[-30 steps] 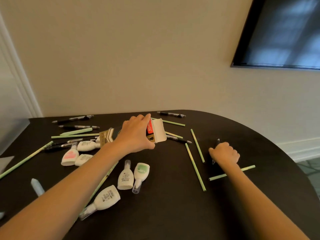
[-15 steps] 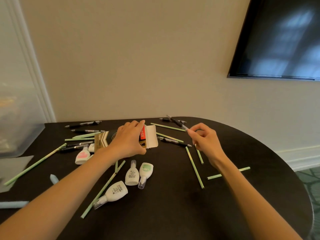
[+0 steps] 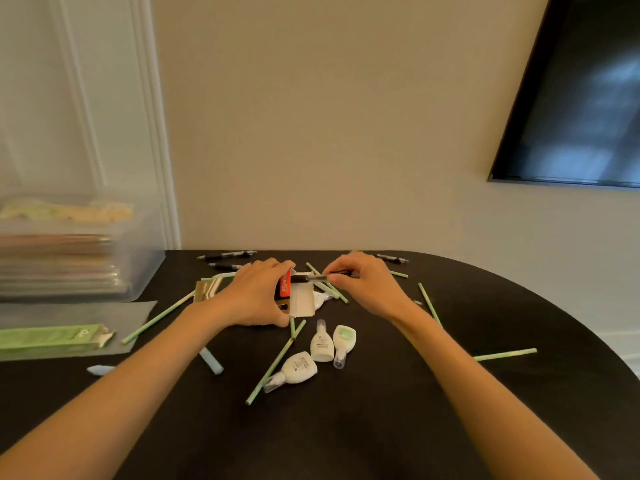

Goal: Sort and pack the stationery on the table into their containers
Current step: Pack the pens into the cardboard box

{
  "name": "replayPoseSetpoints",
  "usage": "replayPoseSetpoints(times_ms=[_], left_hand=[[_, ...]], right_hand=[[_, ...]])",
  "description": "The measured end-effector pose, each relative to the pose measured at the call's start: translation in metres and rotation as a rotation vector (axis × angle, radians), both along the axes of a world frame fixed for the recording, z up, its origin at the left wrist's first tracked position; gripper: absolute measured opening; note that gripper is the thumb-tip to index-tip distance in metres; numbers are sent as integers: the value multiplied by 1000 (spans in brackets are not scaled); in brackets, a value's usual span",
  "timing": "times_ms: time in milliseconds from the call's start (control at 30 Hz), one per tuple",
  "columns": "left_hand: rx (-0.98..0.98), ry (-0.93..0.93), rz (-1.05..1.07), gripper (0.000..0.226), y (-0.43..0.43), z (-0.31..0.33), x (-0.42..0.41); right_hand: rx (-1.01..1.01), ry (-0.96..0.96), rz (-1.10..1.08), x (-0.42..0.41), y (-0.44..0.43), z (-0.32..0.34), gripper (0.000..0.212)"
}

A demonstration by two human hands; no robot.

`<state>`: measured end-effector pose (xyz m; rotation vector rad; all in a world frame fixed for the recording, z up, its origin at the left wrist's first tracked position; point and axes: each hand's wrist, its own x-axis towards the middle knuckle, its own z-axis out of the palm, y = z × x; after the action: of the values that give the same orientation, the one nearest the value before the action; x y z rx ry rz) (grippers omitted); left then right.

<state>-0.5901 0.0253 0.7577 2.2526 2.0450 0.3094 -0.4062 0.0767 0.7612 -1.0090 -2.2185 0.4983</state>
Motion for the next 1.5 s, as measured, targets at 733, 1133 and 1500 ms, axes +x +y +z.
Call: replayPoseSetpoints(times_ms=[733, 1133, 1500], left_hand=[[48, -190, 8, 92, -49, 10, -52], [12, -182, -24, 92, -33, 5, -36], [20, -82, 122, 95, 9, -6, -16]], right_hand=[[-66, 141, 50, -79, -39, -13, 18], [-104, 15, 40, -84, -24, -17, 15], [-279, 420, -87, -33, 19, -39, 26]])
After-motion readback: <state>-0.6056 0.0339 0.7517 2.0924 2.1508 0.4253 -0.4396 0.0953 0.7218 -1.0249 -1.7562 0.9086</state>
